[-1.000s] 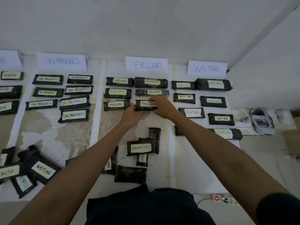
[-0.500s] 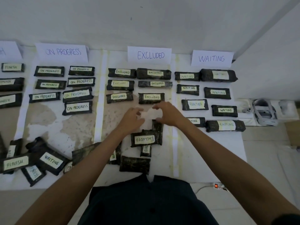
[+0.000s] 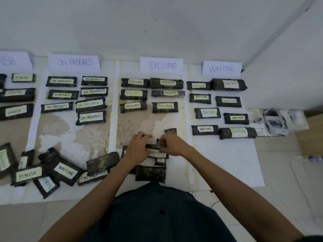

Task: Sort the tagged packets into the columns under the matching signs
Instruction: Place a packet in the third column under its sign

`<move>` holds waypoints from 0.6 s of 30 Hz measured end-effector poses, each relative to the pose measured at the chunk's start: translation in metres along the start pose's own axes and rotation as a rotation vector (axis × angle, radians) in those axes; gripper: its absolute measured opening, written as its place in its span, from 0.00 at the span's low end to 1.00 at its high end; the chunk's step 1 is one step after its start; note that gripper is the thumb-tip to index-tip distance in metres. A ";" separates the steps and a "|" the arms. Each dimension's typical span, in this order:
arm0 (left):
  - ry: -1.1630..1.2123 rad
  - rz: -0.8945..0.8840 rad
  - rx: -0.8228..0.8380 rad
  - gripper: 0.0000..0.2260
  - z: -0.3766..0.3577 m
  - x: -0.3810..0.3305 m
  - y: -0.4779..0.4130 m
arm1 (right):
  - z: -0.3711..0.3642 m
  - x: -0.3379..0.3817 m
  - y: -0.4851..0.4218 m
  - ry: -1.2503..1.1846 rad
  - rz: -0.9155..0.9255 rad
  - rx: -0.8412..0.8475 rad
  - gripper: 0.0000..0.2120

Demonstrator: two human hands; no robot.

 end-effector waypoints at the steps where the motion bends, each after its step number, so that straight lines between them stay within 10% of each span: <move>1: 0.098 0.050 -0.027 0.25 0.006 0.004 0.001 | -0.002 -0.001 0.000 -0.054 -0.021 0.033 0.09; 8: 0.632 0.532 0.116 0.23 0.001 0.053 0.017 | -0.015 0.002 0.002 -0.346 -0.104 0.116 0.11; 18: 0.506 0.236 -0.040 0.14 0.064 0.035 -0.016 | 0.023 0.049 -0.016 -0.721 -0.069 -0.262 0.08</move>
Point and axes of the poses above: each hand's wrist, its own y-axis away from the middle knuckle, its own z-axis out of the back of the hand, x = y × z, the point moved 9 cm from there along -y, towards the middle knuckle, and after that the axes turned 8 degrees about x, right-handed, at the moved point
